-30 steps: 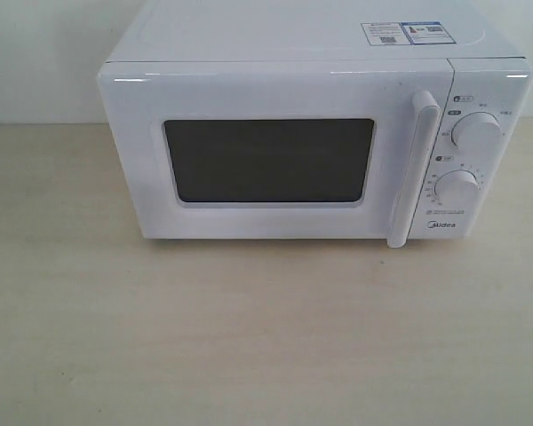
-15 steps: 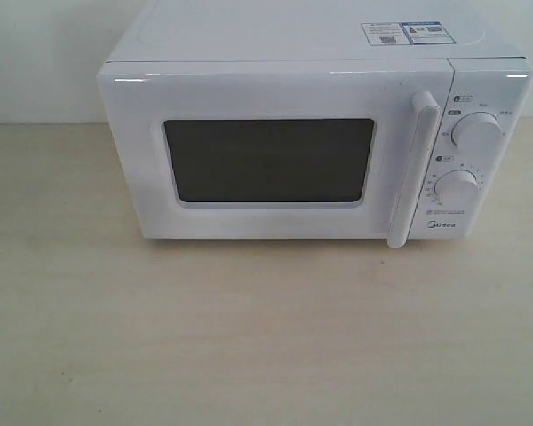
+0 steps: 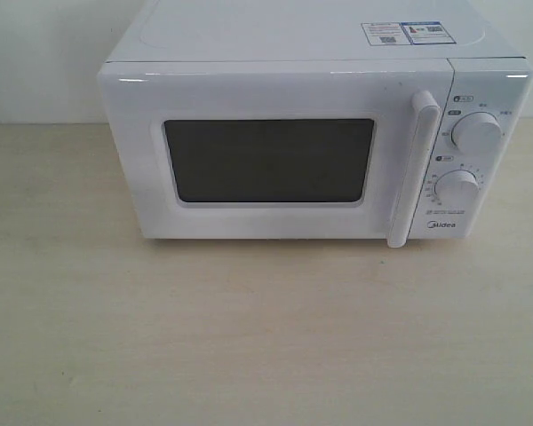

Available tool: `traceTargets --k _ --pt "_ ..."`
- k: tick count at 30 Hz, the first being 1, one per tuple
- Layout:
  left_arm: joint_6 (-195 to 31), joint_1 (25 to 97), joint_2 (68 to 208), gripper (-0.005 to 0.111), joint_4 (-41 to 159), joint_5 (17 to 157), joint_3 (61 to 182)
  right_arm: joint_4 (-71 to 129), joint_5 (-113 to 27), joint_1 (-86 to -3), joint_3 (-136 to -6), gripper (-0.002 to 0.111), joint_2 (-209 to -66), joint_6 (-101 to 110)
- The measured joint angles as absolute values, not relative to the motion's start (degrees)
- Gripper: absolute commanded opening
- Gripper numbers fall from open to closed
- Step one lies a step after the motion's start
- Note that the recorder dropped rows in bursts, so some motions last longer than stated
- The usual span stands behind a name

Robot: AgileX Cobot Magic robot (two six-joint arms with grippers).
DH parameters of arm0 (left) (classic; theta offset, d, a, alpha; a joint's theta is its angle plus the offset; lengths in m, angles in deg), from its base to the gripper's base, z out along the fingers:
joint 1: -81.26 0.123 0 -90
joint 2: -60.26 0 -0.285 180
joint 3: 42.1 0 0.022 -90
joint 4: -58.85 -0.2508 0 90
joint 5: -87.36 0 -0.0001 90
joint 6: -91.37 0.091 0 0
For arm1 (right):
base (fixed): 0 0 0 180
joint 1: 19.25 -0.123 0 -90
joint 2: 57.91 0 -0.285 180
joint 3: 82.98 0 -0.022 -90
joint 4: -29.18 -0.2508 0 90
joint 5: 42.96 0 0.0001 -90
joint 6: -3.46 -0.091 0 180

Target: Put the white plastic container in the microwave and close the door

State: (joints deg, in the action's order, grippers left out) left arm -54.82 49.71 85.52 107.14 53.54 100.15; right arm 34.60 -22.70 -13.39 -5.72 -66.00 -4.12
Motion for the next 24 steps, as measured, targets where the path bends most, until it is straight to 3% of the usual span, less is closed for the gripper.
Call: traceTargets --k 14,24 --pt "-54.65 50.61 83.65 0.004 107.14 53.81 100.15 34.6 -22.7 -13.39 -5.72 0.0 -66.0 -4.12" --pt "-53.92 57.96 73.84 0.004 101.27 51.63 100.15 34.6 -22.7 -13.39 -5.72 0.0 -66.0 -4.12"
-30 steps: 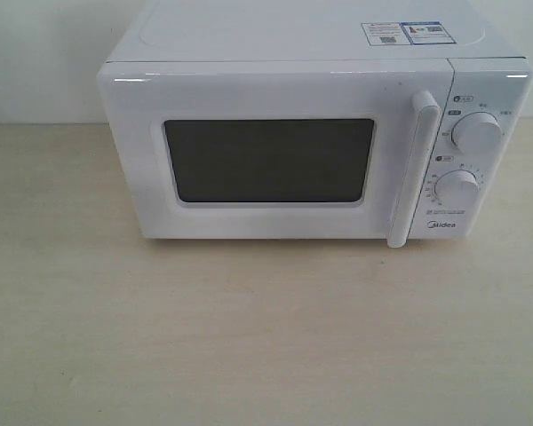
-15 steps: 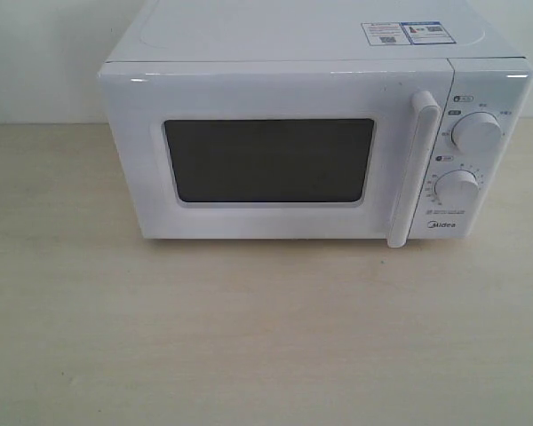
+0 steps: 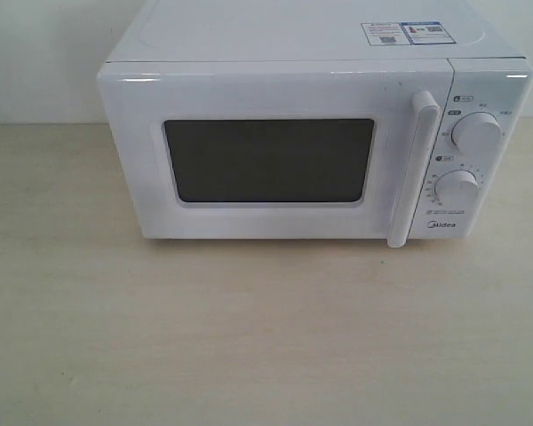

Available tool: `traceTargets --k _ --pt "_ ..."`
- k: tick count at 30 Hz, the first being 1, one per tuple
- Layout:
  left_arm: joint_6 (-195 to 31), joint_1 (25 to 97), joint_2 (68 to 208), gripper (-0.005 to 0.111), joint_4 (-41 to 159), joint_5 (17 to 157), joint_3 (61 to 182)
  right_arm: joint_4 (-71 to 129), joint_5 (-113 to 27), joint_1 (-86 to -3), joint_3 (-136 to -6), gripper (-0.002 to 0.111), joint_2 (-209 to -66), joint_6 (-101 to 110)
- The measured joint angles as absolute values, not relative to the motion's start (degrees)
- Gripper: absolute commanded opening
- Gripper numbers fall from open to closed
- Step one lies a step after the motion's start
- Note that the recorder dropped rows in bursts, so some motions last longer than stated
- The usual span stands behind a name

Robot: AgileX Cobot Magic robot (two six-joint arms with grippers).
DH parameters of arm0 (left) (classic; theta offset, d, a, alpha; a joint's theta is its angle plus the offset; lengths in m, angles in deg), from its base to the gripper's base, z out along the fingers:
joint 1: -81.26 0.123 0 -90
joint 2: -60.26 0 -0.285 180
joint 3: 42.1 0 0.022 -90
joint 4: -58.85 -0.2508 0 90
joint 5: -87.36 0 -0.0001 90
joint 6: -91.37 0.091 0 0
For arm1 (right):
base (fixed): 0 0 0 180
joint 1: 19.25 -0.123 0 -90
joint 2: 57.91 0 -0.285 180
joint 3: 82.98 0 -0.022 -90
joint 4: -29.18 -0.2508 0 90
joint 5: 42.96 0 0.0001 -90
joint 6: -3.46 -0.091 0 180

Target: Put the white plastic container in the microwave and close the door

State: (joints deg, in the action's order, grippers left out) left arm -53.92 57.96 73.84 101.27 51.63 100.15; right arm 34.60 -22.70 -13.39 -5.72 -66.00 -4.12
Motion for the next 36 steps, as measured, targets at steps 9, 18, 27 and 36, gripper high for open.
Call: traceTargets --k 9,18,27,36 --pt "-56.6 62.97 69.21 0.004 97.1 47.81 100.15 34.6 -22.7 -13.39 -5.72 0.0 -66.0 -4.12" --pt "-58.45 68.3 68.35 0.004 96.85 42.48 99.99 34.6 -22.7 -13.39 -5.72 0.0 -66.0 -4.12" --pt "-58.58 68.57 68.35 0.004 93.37 45.05 99.77 34.6 -22.7 -13.39 -5.72 0.0 -66.0 -4.12" --pt "-68.11 69.33 68.45 0.004 80.94 61.3 90.47 34.6 -22.7 -13.39 -5.72 0.0 -66.0 -4.12"
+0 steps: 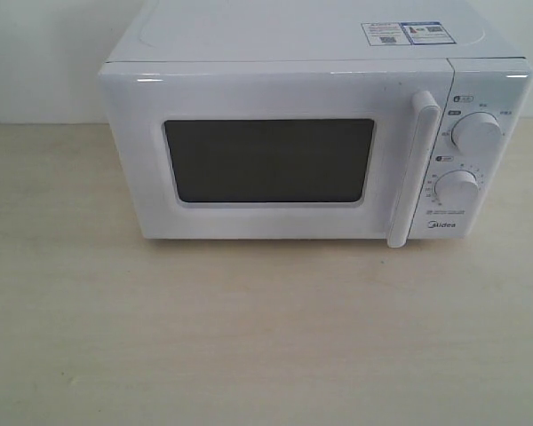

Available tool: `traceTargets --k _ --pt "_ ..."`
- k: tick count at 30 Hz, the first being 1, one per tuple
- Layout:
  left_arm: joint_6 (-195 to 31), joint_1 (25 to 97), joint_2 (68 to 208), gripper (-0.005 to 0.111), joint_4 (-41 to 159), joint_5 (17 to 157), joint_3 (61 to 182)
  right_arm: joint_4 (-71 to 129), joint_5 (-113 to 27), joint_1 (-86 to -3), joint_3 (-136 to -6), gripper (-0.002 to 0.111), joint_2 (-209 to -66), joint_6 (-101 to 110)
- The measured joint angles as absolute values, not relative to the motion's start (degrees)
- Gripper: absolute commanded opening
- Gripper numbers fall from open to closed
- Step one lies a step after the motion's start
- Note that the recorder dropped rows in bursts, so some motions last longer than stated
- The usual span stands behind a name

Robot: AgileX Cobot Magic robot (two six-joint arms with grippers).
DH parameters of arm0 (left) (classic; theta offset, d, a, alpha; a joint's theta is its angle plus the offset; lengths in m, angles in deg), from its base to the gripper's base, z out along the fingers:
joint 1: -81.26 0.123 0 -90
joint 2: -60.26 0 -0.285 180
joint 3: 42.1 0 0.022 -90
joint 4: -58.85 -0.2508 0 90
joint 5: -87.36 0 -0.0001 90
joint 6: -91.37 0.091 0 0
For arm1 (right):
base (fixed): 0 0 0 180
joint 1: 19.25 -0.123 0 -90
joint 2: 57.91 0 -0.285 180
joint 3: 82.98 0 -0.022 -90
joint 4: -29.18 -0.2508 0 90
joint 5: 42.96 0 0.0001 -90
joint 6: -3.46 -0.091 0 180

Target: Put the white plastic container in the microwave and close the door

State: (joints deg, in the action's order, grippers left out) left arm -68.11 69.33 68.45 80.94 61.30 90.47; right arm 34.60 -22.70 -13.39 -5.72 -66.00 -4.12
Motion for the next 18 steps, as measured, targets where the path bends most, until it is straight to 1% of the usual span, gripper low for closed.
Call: traceTargets --k 7,18 --pt "-79.52 69.91 68.55 0.004 66.49 63.8 78.0 34.52 -22.7 -13.39 -5.72 0.0 -66.0 -4.12" --pt "-85.19 69.91 68.2 0.004 61.14 72.64 63.57 34.52 -22.7 -13.39 -5.72 0.0 -66.0 -4.12"
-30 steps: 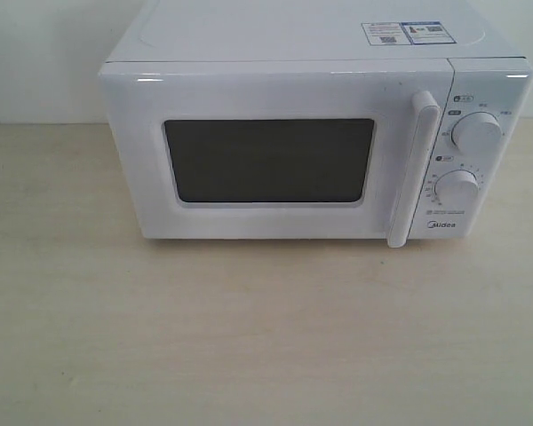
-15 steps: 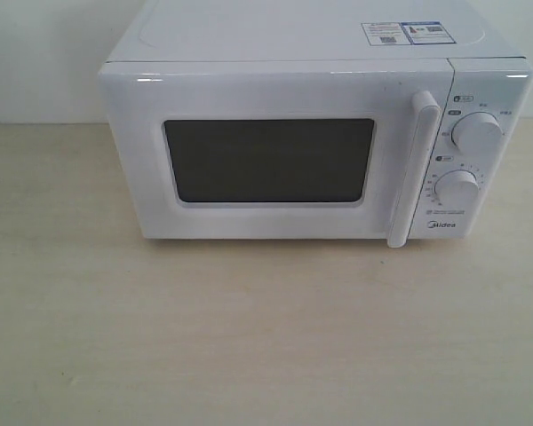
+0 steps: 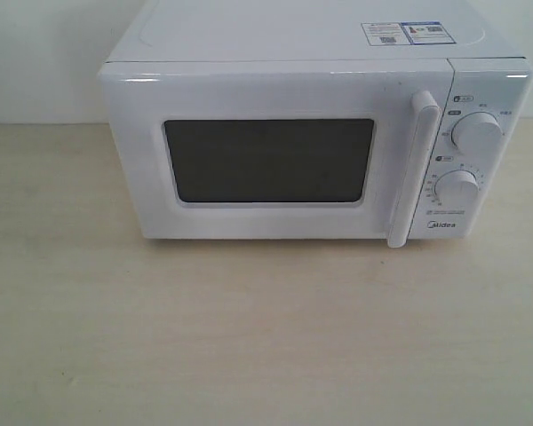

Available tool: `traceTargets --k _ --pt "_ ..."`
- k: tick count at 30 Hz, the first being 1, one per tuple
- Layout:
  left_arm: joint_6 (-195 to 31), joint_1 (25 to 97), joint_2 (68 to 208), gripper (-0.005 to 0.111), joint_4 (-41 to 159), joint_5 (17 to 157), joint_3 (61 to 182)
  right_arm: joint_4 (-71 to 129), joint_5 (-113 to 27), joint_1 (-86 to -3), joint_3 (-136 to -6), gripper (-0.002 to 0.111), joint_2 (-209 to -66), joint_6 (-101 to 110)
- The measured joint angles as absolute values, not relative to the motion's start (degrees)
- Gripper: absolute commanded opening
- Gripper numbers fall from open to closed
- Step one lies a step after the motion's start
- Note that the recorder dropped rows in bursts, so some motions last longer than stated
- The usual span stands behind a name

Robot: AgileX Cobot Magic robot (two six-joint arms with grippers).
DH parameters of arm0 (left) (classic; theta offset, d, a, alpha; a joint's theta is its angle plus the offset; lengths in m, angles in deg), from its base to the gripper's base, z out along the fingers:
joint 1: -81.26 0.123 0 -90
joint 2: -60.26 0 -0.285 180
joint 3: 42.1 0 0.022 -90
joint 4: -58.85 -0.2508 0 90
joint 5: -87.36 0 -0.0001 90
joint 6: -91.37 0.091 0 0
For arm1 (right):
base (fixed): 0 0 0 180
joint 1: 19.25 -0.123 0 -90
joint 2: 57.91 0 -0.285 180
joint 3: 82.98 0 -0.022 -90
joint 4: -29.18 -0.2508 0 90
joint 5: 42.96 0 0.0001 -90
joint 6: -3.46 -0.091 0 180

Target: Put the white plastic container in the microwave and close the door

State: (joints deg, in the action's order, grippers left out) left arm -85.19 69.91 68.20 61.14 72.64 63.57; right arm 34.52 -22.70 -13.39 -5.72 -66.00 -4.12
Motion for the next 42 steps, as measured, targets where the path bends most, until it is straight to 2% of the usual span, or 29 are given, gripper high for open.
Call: traceTargets --k 29,42 --pt "-85.84 70.05 68.2 0.004 62.03 69.78 60.89 34.38 -22.7 -13.39 -5.72 0.0 -66.0 -4.12" --pt "-84.22 77.78 68.2 0.004 61.62 69.58 60.89 34.38 -22.7 -13.39 -5.72 0.0 -66.0 -4.12"
